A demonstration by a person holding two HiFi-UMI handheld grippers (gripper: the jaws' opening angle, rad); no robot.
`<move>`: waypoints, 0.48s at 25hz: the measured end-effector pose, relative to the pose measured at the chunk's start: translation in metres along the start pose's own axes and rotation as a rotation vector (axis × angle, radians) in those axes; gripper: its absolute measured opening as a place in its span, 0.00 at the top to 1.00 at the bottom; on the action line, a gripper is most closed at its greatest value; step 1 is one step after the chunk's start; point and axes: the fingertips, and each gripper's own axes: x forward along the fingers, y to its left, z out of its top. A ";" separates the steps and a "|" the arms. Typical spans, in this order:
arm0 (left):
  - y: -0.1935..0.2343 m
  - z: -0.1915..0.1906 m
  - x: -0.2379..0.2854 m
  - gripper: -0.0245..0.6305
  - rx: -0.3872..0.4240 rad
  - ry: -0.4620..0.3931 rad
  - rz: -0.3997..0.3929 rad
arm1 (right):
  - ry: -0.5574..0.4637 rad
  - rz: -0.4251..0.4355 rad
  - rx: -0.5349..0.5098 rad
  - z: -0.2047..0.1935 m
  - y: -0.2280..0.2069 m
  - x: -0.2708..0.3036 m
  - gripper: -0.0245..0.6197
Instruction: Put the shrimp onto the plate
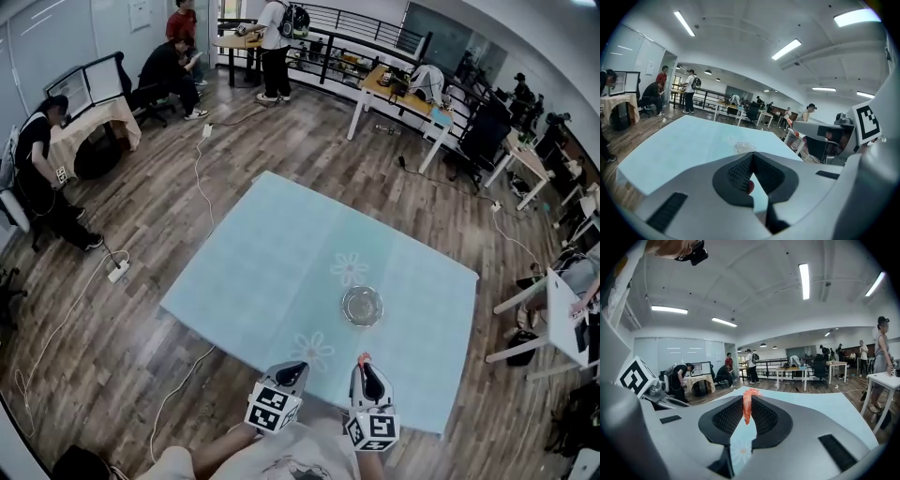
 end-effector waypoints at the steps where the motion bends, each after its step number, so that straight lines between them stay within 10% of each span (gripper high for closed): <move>1: 0.002 -0.001 0.004 0.95 -0.001 0.001 0.000 | 0.001 0.001 -0.011 -0.002 -0.003 0.006 0.85; 12: -0.003 0.006 0.056 0.95 0.029 0.067 0.006 | 0.059 0.062 -0.043 -0.020 -0.056 0.054 0.85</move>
